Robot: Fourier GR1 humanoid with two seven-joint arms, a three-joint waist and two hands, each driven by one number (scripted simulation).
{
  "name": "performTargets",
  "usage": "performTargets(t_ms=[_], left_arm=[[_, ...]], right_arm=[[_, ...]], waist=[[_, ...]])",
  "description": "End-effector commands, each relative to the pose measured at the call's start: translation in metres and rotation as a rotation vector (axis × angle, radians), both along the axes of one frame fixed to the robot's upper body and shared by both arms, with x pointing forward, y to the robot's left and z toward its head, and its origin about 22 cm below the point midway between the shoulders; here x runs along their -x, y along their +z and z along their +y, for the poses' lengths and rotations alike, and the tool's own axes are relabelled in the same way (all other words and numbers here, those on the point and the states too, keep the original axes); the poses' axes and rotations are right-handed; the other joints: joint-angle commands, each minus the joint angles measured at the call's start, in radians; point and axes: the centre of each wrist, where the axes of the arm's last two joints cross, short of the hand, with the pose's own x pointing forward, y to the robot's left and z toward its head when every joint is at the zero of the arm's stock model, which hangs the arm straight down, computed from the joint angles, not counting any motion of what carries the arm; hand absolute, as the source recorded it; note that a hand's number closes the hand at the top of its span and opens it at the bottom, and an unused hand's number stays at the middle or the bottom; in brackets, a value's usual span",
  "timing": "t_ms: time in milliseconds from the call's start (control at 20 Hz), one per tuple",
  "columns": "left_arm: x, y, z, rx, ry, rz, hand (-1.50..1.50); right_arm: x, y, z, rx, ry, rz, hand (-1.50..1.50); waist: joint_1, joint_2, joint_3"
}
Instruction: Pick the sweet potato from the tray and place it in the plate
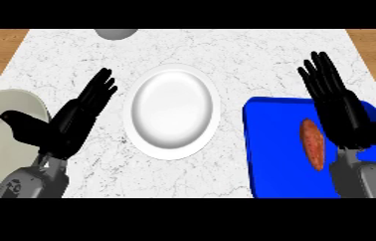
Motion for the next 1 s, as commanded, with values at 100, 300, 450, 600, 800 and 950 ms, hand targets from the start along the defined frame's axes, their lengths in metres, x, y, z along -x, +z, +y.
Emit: performTargets(t_ms=[100, 300, 450, 600, 800, 950], left_arm=[[0.006, -0.039, 0.028, -0.1, 0.105, -0.009, 0.0], [0.009, -0.041, 0.042, -0.17, 0.176, -0.001, 0.0], [0.018, -0.062, 0.052, -0.177, 0.223, 0.013, 0.0], [0.026, -0.083, 0.058, -0.202, 0.245, 0.007, 0.0], [0.009, -0.089, 0.061, -0.2, 0.249, 0.002, 0.0], [0.016, -0.094, 0.058, -0.198, 0.258, 0.0, 0.0]], right_arm=[[-0.026, 0.0, 0.014, 0.025, -0.099, 0.155, 1.5], [-0.017, 0.022, -0.052, 0.668, -0.221, 0.145, 1.5], [-0.011, -0.04, -0.008, 0.3, -0.589, 0.135, -1.5], [0.021, -0.078, 0.02, 0.36, -0.558, 0.049, -1.5], [0.035, -0.079, 0.029, 0.421, -0.591, -0.004, -1.5], [0.066, -0.062, 0.018, 0.486, -0.663, 0.021, -1.5]], waist=[[0.018, -0.019, 0.03], [0.033, -0.007, -0.013], [0.013, -0.016, 0.03], [0.001, -0.023, 0.031], [-0.004, -0.024, 0.031], [-0.013, -0.027, 0.03]])
